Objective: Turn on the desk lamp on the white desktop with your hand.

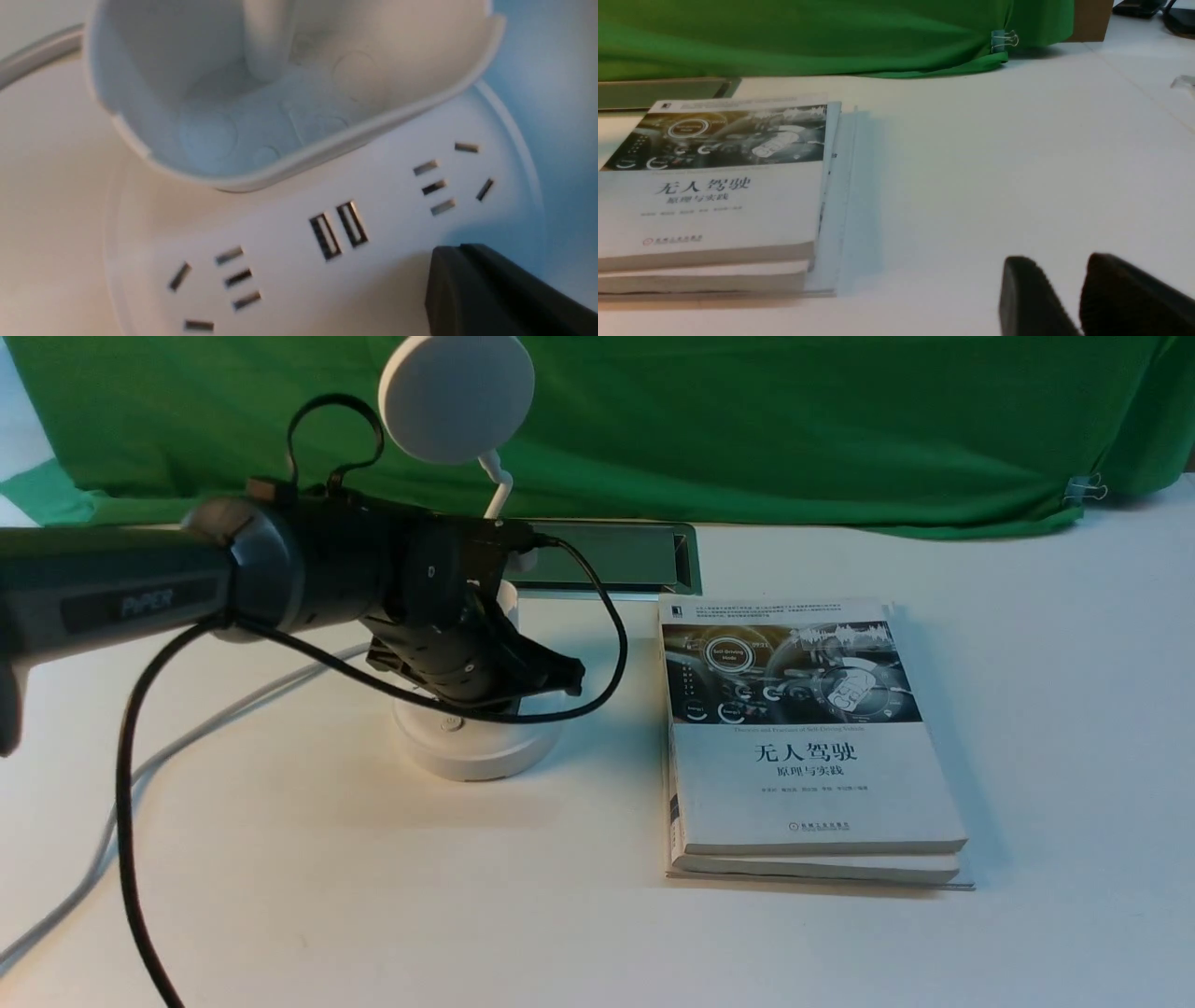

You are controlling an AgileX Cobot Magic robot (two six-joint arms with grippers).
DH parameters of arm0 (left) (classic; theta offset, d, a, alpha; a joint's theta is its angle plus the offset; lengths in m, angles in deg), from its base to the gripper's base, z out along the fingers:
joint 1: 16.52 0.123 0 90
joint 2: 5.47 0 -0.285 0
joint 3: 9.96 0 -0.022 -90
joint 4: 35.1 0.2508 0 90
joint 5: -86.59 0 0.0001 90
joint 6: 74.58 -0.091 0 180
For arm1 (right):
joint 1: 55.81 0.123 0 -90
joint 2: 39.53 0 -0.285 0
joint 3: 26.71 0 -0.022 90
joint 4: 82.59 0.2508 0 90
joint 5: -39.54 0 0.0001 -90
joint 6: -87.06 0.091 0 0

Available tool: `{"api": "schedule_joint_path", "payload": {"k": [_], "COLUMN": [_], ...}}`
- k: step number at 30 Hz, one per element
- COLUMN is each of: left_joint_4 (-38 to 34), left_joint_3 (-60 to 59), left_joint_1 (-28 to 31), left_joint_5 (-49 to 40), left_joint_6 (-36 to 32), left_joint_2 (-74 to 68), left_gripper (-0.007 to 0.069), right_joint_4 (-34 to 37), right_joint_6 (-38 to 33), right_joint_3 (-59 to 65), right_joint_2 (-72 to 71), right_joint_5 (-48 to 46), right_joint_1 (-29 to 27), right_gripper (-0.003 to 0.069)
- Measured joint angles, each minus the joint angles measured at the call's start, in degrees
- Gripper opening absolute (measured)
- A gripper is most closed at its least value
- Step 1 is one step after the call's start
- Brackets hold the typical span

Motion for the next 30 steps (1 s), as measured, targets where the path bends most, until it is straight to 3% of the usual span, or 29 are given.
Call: {"api": "schedule_joint_path", "payload": {"k": [10,20,30], "left_joint_4": [0.13,-1.75,-13.29], "left_joint_3": [0.79,-0.03,-6.31], "left_joint_1": [0.0,-0.03,-0.5], "left_joint_5": [2.03,0.45,-8.45], "left_joint_6": [0.21,-0.27,-10.05], "left_joint_2": [-0.87,7.27,7.65], "left_gripper": [0.0,0.0,0.0], "right_joint_4": [0.0,0.0,0.0], "right_joint_6": [0.0,0.0,0.0], "right_joint_3": [0.0,0.0,0.0], "right_joint_2": [0.0,0.0,0.0], "right_joint_5": [0.0,-0.09,-0.03], "right_joint_1": [0.0,0.0,0.0], "right_gripper": [0.0239,0.0239,0.0239]}}
